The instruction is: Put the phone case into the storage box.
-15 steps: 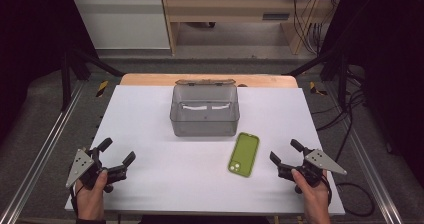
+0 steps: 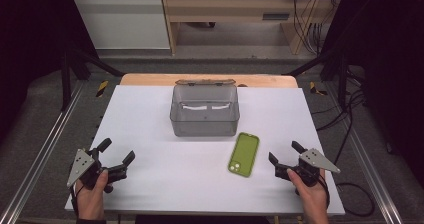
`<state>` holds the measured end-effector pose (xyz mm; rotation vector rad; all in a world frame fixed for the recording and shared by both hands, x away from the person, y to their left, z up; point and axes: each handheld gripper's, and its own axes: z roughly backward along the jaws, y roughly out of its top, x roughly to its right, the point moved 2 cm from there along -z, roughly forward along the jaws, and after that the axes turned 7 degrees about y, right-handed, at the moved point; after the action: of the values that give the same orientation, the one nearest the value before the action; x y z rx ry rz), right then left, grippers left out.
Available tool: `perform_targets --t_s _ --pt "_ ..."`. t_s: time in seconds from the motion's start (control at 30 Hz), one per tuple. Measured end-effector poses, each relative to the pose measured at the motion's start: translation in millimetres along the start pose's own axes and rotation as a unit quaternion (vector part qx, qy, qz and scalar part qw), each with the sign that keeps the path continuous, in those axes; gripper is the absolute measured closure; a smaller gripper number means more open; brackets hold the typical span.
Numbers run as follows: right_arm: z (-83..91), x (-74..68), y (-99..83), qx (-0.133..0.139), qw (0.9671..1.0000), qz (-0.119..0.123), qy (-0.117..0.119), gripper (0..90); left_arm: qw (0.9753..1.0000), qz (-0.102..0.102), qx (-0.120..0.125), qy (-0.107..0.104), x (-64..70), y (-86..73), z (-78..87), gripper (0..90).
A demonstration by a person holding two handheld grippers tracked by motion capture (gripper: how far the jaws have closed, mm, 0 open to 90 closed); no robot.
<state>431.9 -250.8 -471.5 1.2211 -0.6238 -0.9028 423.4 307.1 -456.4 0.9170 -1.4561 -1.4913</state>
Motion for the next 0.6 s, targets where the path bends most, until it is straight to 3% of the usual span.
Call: perform_targets --t_s 0.03,0.1,0.3,0.6 --pt "1.0 1.7 0.9 -0.002 0.9998 -0.001 -0.018 6.8 1.0 -0.003 -0.006 0.005 1.5 0.0 -1.0 0.3" --pt "0.1 1.9 2.0 -0.004 0.9997 -0.013 -0.02 6.7 0.9998 -0.016 -0.01 0.008 0.0 1.4 -1.0 0.1" --pt "-7.7 -7.7 7.0 -0.015 0.9993 -0.011 -0.033 9.1 0.9994 0.011 -0.015 0.03 -7.5 -2.0 -1.2 1.1" --pt "-22.1 -20.3 8.2 -0.04 0.9989 -0.011 -0.022 11.5 0.9996 0.006 -0.021 0.019 -2.9 -3.6 -5.2 1.4"
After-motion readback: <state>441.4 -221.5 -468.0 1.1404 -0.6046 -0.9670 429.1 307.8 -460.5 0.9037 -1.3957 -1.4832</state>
